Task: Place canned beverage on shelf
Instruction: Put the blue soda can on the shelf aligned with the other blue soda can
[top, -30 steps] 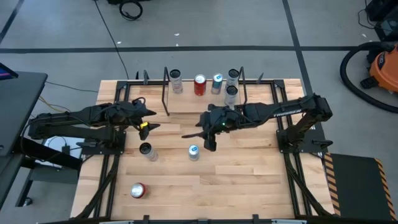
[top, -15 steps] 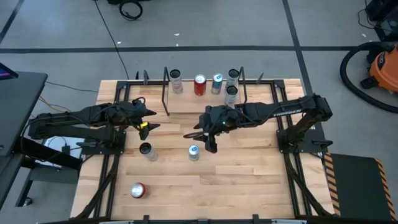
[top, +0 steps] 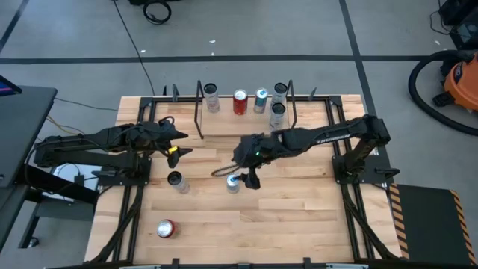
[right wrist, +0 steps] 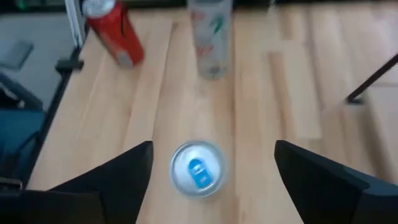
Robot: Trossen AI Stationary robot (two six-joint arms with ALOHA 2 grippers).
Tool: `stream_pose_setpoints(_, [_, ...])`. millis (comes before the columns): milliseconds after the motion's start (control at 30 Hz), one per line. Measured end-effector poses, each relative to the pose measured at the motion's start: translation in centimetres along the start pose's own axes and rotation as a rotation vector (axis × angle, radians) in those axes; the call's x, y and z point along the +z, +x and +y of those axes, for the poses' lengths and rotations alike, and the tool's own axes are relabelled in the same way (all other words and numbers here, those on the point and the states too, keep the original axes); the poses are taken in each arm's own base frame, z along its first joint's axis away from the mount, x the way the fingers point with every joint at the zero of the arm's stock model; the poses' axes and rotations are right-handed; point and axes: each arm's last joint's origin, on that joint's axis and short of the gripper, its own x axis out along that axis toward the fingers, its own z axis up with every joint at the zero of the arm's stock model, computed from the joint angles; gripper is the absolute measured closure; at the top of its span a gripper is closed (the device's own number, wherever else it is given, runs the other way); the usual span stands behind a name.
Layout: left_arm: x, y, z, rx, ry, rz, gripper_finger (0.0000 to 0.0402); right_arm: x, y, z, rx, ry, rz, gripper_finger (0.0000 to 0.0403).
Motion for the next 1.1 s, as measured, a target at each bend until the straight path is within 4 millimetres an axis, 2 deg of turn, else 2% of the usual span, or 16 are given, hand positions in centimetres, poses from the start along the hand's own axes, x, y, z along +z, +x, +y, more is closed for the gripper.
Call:
stream_pose_setpoints(233, [0.0,0.0,0.0,-0.002,-0.001,-0.005,0.0090,-1.6,3.6,0.4,0.006,-0.033,0.114,0.0053])
stream_pose_setpoints(567, [0.1,0.0,0.0,-0.002,-0.001,-0.006,0.0090,-2.7,6.6,0.5,-0.019,-0.082,0.151,0.0053])
stream_pose_setpoints(1100, [0.4,0.0,-0.1,-0.010,0.057,-0.038,0.0090,-2.9,6.6,1.0,-0.016,-0.092,0.169,0.0055])
